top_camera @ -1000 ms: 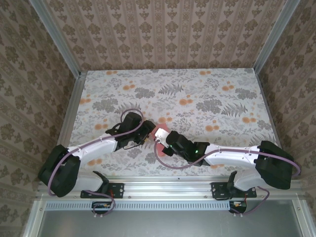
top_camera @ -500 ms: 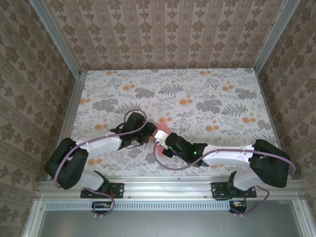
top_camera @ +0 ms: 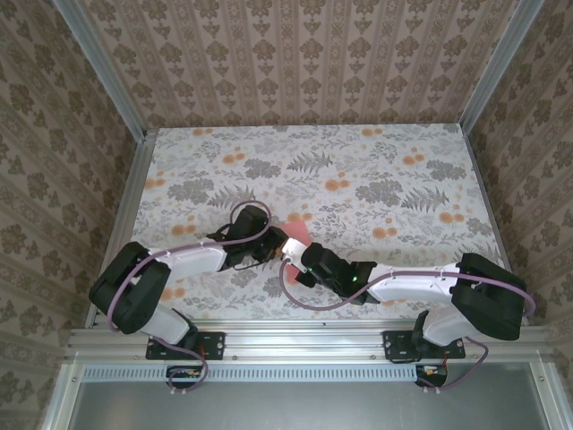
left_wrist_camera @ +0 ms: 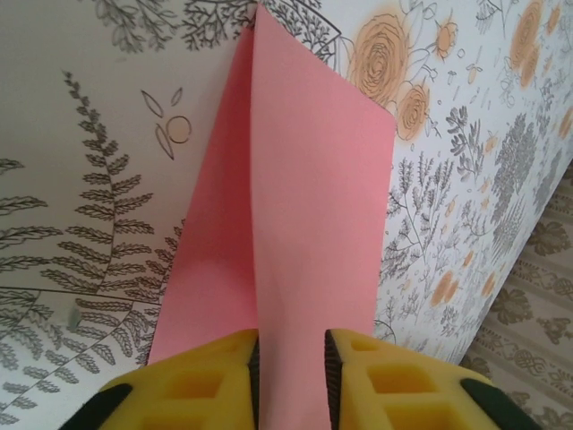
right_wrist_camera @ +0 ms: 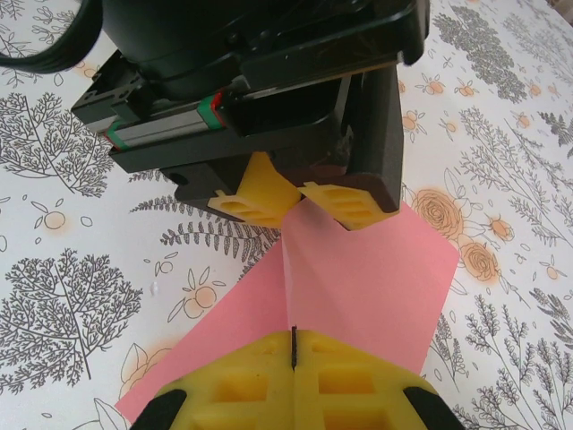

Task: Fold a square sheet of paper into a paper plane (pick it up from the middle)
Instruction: Fold the square sheet of paper in half at the center of the table.

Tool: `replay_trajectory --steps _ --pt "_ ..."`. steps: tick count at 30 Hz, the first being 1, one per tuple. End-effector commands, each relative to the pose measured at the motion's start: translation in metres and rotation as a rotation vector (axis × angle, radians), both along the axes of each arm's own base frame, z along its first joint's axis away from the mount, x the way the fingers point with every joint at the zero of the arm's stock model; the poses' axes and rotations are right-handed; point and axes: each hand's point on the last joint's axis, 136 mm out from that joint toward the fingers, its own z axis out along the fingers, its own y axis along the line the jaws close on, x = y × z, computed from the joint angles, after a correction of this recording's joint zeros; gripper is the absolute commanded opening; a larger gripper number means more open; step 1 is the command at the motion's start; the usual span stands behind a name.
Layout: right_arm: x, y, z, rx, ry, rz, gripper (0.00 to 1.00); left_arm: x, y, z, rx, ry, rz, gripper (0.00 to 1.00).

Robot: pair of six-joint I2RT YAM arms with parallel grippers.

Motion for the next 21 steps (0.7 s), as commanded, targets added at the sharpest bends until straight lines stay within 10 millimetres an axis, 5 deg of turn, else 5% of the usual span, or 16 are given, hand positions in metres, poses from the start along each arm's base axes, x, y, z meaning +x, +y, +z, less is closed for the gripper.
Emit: replay_trajectory --steps 1,5,9,12,17,21 --pt "-0.004 -0.003 0.000 -0.002 0.001 0.003 0.05 0.006 -0.003 0.009 0.002 -0.022 0.004 0.16" --pt "-0.016 -0.008 0.009 -0.003 0.037 0.040 0.24 0.009 -0.002 0.011 0.063 -0.048 -0.038 0.00" --pt "-0.029 -0.018 0.035 0.090 0.097 0.033 0.52 0.014 -0.006 0.013 0.113 -0.093 -0.120 0.00" --pt "-0.024 -0.037 0.053 0.228 0.199 -0.082 0.62 0.015 -0.004 0.014 0.183 -0.123 -0.207 0.00" --pt "0.004 -0.071 0.043 0.503 0.595 -0.329 0.53 0.012 0.002 0.014 0.254 -0.142 -0.323 0.00" --pt "0.011 -0.056 0.027 0.679 0.957 -0.363 0.32 0.003 0.008 0.004 0.256 -0.124 -0.368 0.00"
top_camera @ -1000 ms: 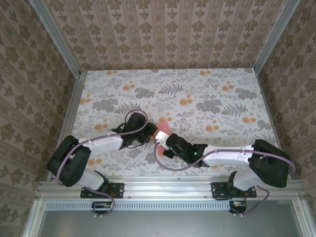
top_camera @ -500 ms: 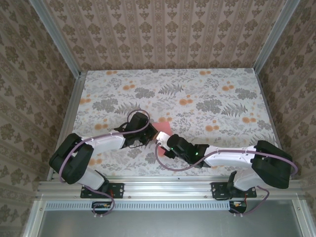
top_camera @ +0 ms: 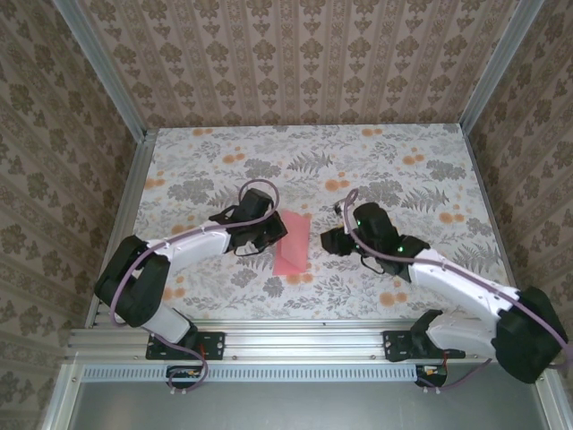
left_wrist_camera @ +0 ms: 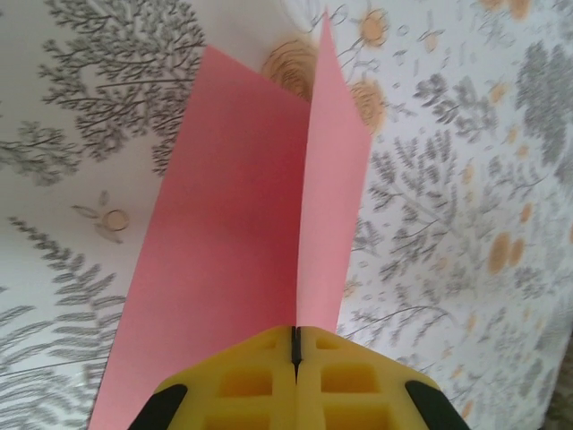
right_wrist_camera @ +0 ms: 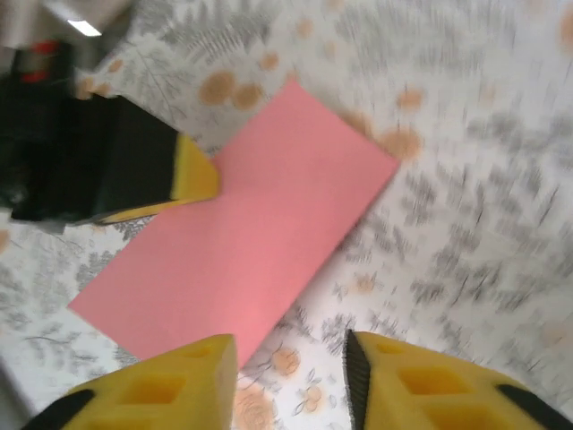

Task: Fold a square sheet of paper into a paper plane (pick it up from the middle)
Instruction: Fold the square sheet of paper in half at the center of the table.

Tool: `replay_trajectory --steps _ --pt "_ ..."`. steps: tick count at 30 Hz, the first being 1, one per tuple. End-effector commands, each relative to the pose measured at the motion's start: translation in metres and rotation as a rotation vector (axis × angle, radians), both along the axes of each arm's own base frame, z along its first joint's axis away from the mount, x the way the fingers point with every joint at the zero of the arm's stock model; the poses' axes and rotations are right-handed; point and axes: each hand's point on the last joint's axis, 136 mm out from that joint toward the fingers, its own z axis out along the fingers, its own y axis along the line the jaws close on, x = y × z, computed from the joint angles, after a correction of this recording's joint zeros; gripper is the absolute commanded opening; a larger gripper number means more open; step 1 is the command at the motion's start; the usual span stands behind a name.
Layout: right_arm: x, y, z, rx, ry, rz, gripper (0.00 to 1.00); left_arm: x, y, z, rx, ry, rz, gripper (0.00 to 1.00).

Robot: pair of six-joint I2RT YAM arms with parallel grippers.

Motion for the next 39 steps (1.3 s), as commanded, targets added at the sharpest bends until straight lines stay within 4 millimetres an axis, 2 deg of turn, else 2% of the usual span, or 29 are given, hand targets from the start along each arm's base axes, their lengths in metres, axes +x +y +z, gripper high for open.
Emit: replay_trajectory --steps 1,3,6,10,15,17,23,30,34,37,39 --pt "-0.027 0.040 -0.008 0.289 0.396 0.074 0.28 -0.015 0.006 -0.015 0.043 0.027 -0.102 0.00" --pt "-0.026 0.054 -0.007 0.367 0.456 0.105 0.20 -0.018 0.000 -0.019 0.028 0.034 -0.129 0.00" --pt "-0.015 0.061 -0.028 0.401 0.536 0.041 0.17 -0.022 -0.003 -0.025 0.064 0.038 -0.172 0.00" --pt "-0.015 0.070 -0.047 0.429 0.620 0.015 0.15 -0.026 0.004 -0.034 0.163 0.031 -0.204 0.02" --pt "-0.018 0.066 -0.074 0.418 0.682 -0.040 0.15 -0.028 -0.003 -0.033 0.228 0.001 -0.301 0.06" --pt "-0.019 0.066 -0.080 0.418 0.696 -0.045 0.15 -0.031 -0.011 -0.033 0.238 -0.010 -0.345 0.08" --pt "-0.024 0.061 -0.099 0.411 0.742 -0.095 0.15 -0.037 -0.015 -0.034 0.340 -0.047 -0.405 0.10" --pt "-0.031 0.046 -0.135 0.327 0.753 -0.158 0.14 -0.044 -0.023 -0.036 0.370 -0.088 -0.449 0.12" --pt "-0.036 0.043 -0.148 0.294 0.759 -0.144 0.14 -0.050 -0.028 -0.037 0.342 -0.078 -0.469 0.21" --pt "-0.038 0.039 -0.150 0.258 0.759 -0.138 0.14 -0.051 -0.024 -0.034 0.349 -0.077 -0.466 0.29" --pt "-0.038 0.036 -0.150 0.219 0.754 -0.137 0.14 -0.050 -0.022 -0.031 0.350 -0.078 -0.465 0.30"
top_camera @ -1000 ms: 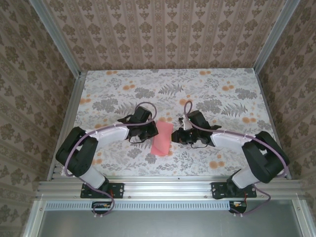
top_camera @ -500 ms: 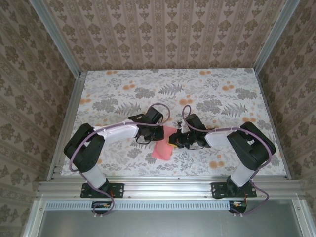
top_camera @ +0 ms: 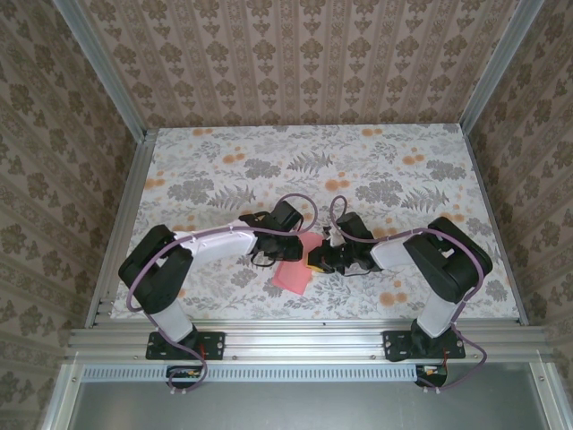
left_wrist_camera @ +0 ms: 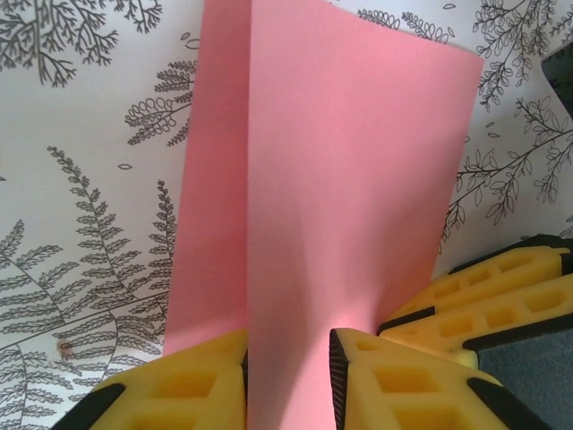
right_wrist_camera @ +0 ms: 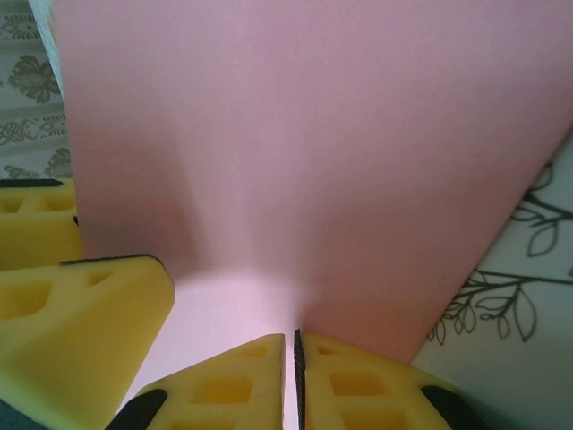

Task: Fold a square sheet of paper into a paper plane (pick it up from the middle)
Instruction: Fold the square sheet of paper in half at the center of the table.

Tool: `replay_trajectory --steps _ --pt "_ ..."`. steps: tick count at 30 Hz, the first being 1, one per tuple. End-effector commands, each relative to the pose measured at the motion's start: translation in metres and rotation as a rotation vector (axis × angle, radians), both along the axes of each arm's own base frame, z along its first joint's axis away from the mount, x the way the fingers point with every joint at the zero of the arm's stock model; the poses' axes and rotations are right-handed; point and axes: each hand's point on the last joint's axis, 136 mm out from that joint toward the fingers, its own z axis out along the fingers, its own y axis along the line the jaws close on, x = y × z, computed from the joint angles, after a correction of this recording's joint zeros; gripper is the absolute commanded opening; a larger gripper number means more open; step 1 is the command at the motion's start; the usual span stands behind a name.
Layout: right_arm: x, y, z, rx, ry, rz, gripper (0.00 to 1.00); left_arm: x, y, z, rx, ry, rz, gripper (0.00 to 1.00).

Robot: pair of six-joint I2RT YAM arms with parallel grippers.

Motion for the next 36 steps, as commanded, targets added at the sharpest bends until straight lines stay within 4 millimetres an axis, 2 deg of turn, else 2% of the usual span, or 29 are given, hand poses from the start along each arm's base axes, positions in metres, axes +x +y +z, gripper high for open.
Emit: replay_trajectory --steps 1,8,12,23,27,34,36 --pt "-0.011 -0.020 -0.032 -0.166 0.045 0.009 0.14 0.001 0.008 0.005 0.024 0.000 -0.004 0.30" --pt "-0.008 -0.027 -0.028 -0.272 0.021 0.075 0.14 0.007 0.012 0.009 0.006 -0.005 -0.007 0.30" --pt "-0.006 -0.029 -0.028 -0.301 0.014 0.090 0.14 0.006 0.006 0.011 -0.042 0.020 -0.044 0.27" --pt "0.000 -0.026 -0.023 -0.299 -0.002 0.093 0.14 0.003 0.000 0.004 -0.140 0.096 -0.036 0.22" --pt "0.002 -0.025 -0.020 -0.293 -0.010 0.095 0.14 0.005 0.002 0.001 -0.118 0.099 -0.030 0.22" --pt "0.006 -0.023 -0.017 -0.290 -0.024 0.101 0.14 0.009 0.000 0.003 -0.119 0.096 -0.040 0.12" --pt "0.007 -0.022 -0.015 -0.290 -0.029 0.102 0.15 0.010 -0.001 0.003 -0.133 0.104 -0.035 0.11"
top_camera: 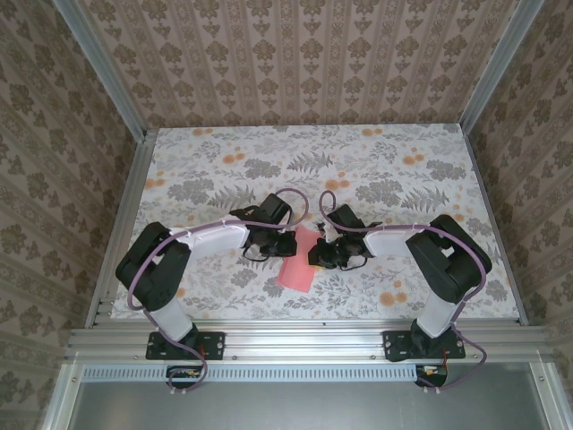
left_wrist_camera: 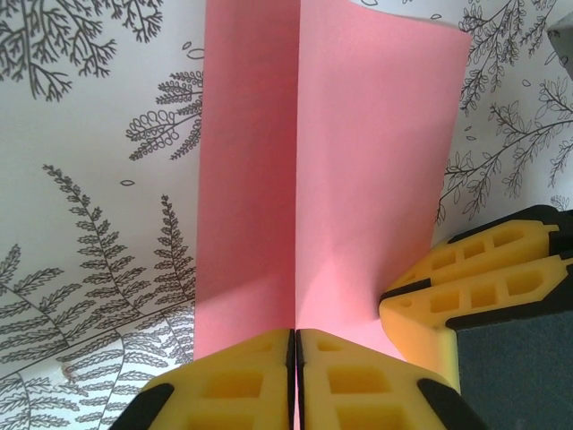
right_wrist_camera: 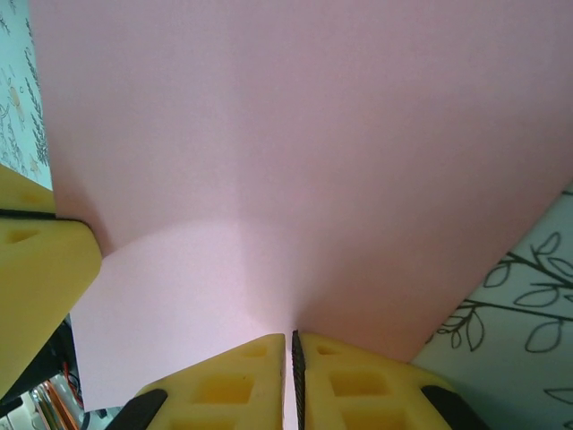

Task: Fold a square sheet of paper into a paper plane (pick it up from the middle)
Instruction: Fold the square sheet of paper in half at the center of the table.

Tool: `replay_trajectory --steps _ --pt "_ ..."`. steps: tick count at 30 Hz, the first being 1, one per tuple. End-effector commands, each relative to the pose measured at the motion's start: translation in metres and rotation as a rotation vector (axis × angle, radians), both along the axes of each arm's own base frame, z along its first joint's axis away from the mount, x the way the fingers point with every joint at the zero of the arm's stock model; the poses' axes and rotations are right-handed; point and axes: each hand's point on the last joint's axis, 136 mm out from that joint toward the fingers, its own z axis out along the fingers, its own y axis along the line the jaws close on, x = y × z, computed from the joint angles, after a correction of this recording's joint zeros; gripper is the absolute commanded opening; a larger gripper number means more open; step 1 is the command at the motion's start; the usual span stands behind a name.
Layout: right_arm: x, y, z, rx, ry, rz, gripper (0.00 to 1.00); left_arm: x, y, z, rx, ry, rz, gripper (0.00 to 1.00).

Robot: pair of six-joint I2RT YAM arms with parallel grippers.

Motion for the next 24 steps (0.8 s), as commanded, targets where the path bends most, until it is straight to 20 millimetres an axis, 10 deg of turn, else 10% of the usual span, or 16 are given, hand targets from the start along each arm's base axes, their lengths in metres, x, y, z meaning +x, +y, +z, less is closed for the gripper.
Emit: replay_trajectory --steps 1,11,15,24 --pt "0.001 -0.011 -0.010 -0.072 0.013 -0.011 0.15 0.003 -0.006 0.001 -0.035 0.020 -0.006 0.11" --pt "0.002 -0.010 -0.009 -0.074 0.004 -0.005 0.15 0.004 -0.011 0.000 -0.078 0.053 0.006 0.16" --pt "0.004 -0.010 -0.006 -0.074 -0.007 -0.003 0.15 0.005 -0.007 -0.001 -0.059 0.049 0.020 0.02" --pt "0.005 -0.009 0.033 -0.022 -0.037 -0.059 0.17 0.018 0.008 0.002 -0.008 -0.042 0.143 0.00"
